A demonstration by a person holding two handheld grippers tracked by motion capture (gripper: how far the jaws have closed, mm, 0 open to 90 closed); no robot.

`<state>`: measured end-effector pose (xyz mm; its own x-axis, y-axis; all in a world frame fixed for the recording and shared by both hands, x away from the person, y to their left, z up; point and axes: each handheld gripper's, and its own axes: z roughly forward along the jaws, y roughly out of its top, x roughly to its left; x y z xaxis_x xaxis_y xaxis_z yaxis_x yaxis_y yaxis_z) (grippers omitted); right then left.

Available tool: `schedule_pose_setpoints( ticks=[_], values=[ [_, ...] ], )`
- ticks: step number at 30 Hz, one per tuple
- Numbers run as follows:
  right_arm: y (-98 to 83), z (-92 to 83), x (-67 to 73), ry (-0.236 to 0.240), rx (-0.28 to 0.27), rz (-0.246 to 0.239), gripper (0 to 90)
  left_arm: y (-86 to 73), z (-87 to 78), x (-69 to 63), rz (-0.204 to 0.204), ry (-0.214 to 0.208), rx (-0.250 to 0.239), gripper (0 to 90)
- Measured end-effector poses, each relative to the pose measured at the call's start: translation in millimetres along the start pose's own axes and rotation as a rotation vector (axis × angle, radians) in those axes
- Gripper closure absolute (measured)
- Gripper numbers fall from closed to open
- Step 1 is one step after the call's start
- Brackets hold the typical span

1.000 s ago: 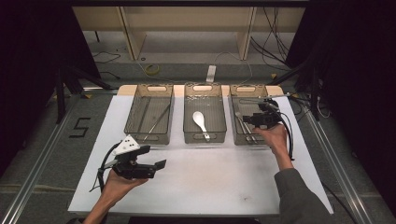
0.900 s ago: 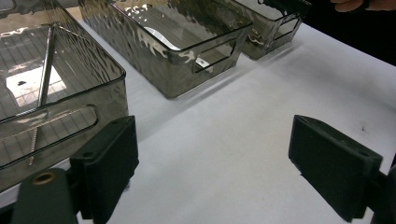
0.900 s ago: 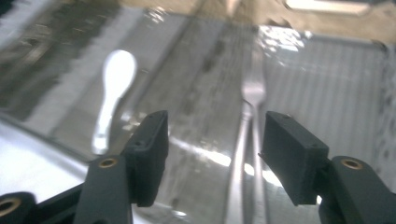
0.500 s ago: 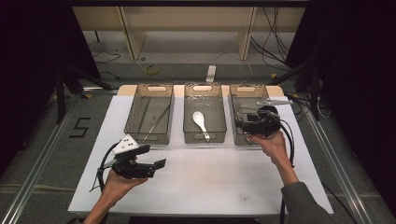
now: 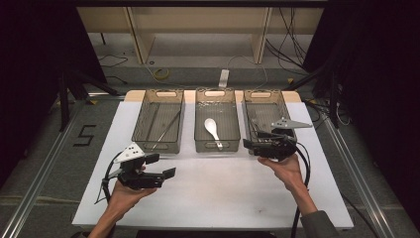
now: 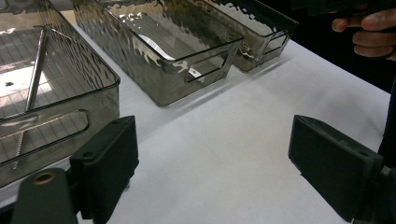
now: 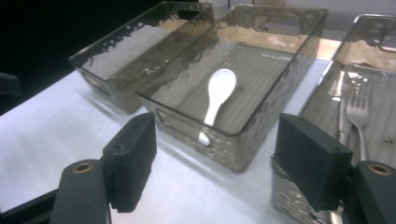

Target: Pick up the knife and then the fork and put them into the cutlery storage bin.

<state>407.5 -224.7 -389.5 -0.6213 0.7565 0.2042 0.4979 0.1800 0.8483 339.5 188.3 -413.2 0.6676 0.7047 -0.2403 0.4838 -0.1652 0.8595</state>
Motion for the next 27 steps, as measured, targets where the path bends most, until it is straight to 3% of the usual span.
schedule_pose_setpoints(
  ticks=[5,8,13,27],
  values=[
    [-7.8,-4.1,9.7,0.031,-0.044,-0.014,30.0,0.1,-0.5,0.2,-0.002,-0.003,-0.009,15.3],
    [-11.3,-4.0,13.6,0.041,-0.034,-0.024,29.2,0.0,-0.3,0.4,0.001,-0.001,-0.006,15.3],
    [-19.5,-9.9,17.0,0.054,-0.070,-0.014,28.4,-0.2,-0.6,-0.6,0.002,-0.002,-0.011,15.3],
    [-37.9,-21.2,25.3,0.070,-0.078,-0.010,25.1,0.0,-1.4,-1.5,0.013,-0.009,-0.018,15.3]
  ],
)
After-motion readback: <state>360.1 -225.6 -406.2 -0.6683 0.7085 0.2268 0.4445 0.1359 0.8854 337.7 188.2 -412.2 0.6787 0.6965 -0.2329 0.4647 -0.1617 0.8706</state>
